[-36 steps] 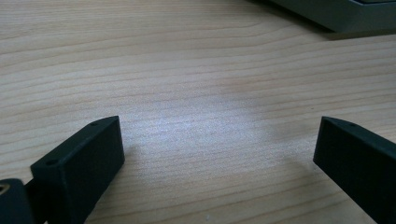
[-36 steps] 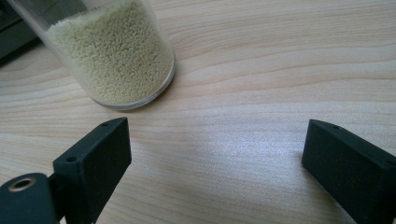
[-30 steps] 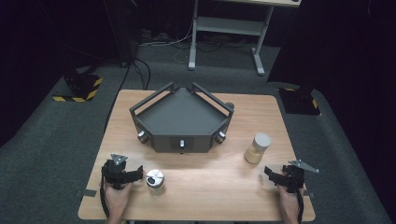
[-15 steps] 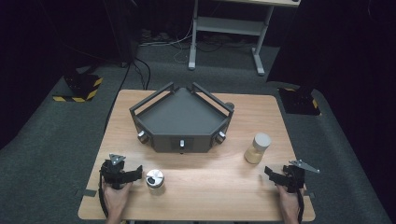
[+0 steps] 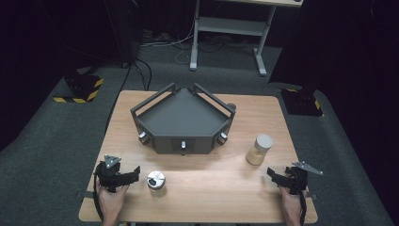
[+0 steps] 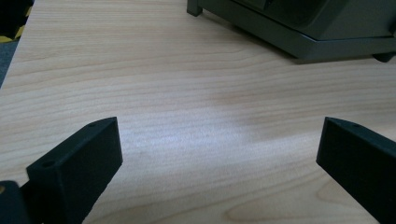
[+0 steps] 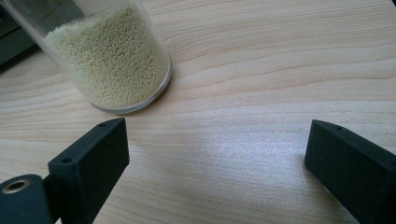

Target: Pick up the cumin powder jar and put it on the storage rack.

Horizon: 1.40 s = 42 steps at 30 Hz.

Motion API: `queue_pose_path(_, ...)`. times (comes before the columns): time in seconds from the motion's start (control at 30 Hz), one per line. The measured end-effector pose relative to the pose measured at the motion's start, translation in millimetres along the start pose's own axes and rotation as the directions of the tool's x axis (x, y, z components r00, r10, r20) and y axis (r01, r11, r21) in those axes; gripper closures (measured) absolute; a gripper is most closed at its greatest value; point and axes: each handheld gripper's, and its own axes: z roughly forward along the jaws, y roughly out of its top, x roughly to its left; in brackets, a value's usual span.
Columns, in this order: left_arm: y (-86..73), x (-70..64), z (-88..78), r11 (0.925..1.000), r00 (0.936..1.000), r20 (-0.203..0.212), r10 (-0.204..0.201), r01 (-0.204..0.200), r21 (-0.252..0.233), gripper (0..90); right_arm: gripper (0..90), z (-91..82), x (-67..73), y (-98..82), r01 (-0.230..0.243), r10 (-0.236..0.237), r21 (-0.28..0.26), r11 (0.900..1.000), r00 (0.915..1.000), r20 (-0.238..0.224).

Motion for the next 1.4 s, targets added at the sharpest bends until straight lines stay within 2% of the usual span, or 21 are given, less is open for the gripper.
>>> queue_pose_path(0.6, -30.1, -1.3, -32.4, 0.9988, 0.9979, 0.049, 0.043, -0.044, 0.022, 0.4, 5.9, 0.1, -0.9, 0.3, -0.002, 0.002, 0.001, 1.000, 1.0000, -0.004)
queue_pose_path(0.77, -36.5, -6.7, -35.9, 0.9969, 0.9955, 0.065, 0.068, -0.071, 0.036, 0.4, 5.9, 0.0, -1.1, 0.2, -0.003, 0.003, 0.001, 1.000, 1.0000, -0.005)
queue_pose_path(0.9, -42.0, -9.1, -37.3, 0.9964, 0.9934, 0.091, 0.070, -0.074, 0.041, 0.4, 5.9, 0.3, -1.6, 0.8, -0.006, 0.006, 0.005, 1.000, 1.0000, -0.006)
queue_pose_path(1.03, -45.1, -12.3, -39.2, 0.9961, 0.9907, 0.114, 0.075, -0.080, 0.039, 0.4, 5.9, 0.4, -1.8, 0.9, -0.007, 0.007, 0.005, 1.000, 1.0000, -0.006)
queue_pose_path(1.23, -46.1, -18.8, -42.0, 0.9930, 0.9838, 0.145, 0.106, -0.112, 0.037, 0.4, 5.9, 0.2, -2.5, 0.5, -0.012, 0.012, 0.003, 1.000, 0.9999, -0.008)
queue_pose_path(1.4, -45.6, -23.5, -42.6, 0.9897, 0.9734, 0.189, 0.130, -0.139, 0.034, 0.4, 5.9, 0.3, -3.2, 0.6, -0.013, 0.013, 0.003, 1.000, 0.9999, -0.010)
